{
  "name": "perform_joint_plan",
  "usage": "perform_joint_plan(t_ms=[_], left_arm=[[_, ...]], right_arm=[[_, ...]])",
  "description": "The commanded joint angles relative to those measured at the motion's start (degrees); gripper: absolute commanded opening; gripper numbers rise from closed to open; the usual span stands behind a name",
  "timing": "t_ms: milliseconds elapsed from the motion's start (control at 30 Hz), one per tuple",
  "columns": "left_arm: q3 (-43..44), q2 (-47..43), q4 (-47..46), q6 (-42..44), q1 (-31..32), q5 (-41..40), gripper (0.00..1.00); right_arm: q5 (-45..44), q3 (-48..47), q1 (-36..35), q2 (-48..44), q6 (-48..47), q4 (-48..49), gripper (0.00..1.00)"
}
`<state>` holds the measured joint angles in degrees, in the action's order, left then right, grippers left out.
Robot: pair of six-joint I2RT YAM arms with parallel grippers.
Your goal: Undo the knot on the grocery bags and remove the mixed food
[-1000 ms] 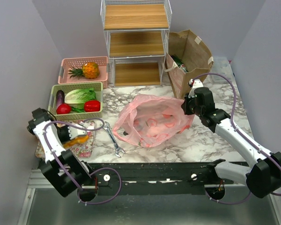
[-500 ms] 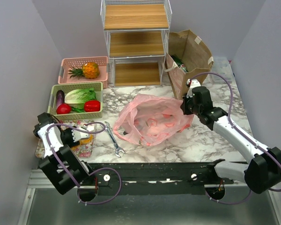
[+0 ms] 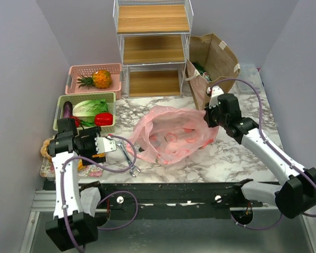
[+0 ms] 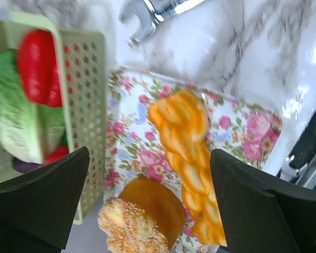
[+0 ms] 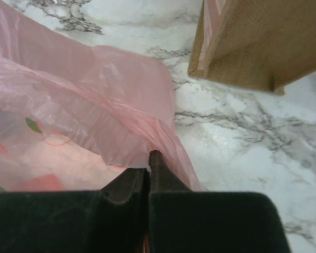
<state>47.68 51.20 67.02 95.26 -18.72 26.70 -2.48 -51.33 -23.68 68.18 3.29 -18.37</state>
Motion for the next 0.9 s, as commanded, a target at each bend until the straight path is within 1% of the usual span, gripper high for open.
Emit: perform_joint_plan(t_ms=[0, 67, 133, 200, 300, 400, 500, 533, 633, 733, 800, 833, 867], left_arm=[[6.9, -2.2, -2.9, -18.4, 6.7, 9.1, 0.98], [10.8, -0.4, -5.6, -26.4, 9.0, 10.7, 0.98], [14.9, 2.7, -6.6, -33.4, 11.2, 11.7, 0.98], [19.2, 6.5, -6.1, -38.5, 13.2, 12.4, 0.98], [22.5, 11.2, -6.2, -42.8, 15.6, 12.3, 0.98], [23.3, 13.2, -8.7, -45.1, 17.4, 11.9, 0.98], [23.1, 13.8, -11.0, -45.8, 18.5, 11.1, 0.98], [23.0, 14.1, -11.5, -45.9, 20.3, 10.9, 0.98], [22.9, 14.8, -12.6, -46.4, 22.0, 10.1, 0.98], [22.9, 15.7, -13.6, -47.4, 22.9, 9.9, 0.98], [23.0, 16.4, -14.0, -48.1, 23.4, 9.8, 0.98], [23.2, 16.7, -14.2, -48.4, 23.7, 9.8, 0.98], [23.3, 16.9, -14.3, -48.6, 24.0, 9.8, 0.98]], right_arm=[[0.8, -8.3, -0.1, -1.5, -14.0, -13.1, 0.01], [-1.6, -9.9, 1.4, -2.9, -18.0, -17.5, 0.01], [-1.9, -10.9, 5.5, -4.2, -21.0, -20.7, 0.01], [-2.4, -12.0, 11.3, -3.8, -23.6, -23.9, 0.01], [-2.3, -13.8, 23.8, -1.6, -27.4, -25.8, 0.01], [1.1, -18.6, 38.5, 2.2, -31.2, -26.7, 0.01], [5.2, -24.4, 49.9, 6.9, -35.4, -28.3, 0.01], [5.6, -25.5, 53.4, 8.3, -36.5, -28.3, 0.01], [4.6, -27.3, 60.9, 12.0, -38.7, -25.9, 0.01], [3.9, -30.1, 63.4, 16.3, -37.9, -26.0, 0.02], [7.6, -32.3, 63.4, 17.8, -37.7, -29.4, 0.14], [10.7, -33.5, 63.4, 18.1, -38.3, -31.3, 0.27], [14.3, -34.6, 63.4, 18.2, -39.2, -34.0, 0.47]])
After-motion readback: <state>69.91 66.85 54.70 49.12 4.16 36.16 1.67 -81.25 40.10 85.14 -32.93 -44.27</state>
